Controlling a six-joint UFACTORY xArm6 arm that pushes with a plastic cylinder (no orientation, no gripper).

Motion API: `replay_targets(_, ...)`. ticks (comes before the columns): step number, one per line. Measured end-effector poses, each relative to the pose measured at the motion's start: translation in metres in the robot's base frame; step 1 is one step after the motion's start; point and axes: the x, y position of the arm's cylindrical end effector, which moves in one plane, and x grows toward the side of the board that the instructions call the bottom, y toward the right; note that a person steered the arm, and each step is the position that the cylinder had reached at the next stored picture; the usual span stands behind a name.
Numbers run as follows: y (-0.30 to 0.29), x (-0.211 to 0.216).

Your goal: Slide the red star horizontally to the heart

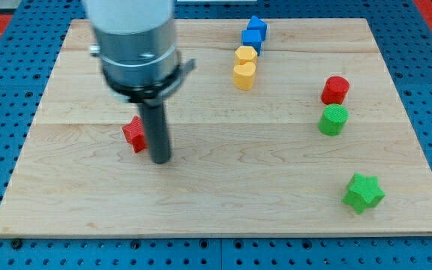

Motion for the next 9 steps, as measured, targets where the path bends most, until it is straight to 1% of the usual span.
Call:
replay_targets(1,-0.011,-0.047)
replay_targets(2,0.031,-0.076)
replay_targets(3,0.055,-0.056)
replay_targets(4,0.017,-0.016)
replay_targets(5,-0.037,-0.037)
replay_targets(6,-0.017,-0.066)
replay_targets(7,0.007,-0.082)
replay_targets(8,-0.021,-0.08)
replay_targets(9,-0.048,-0.095)
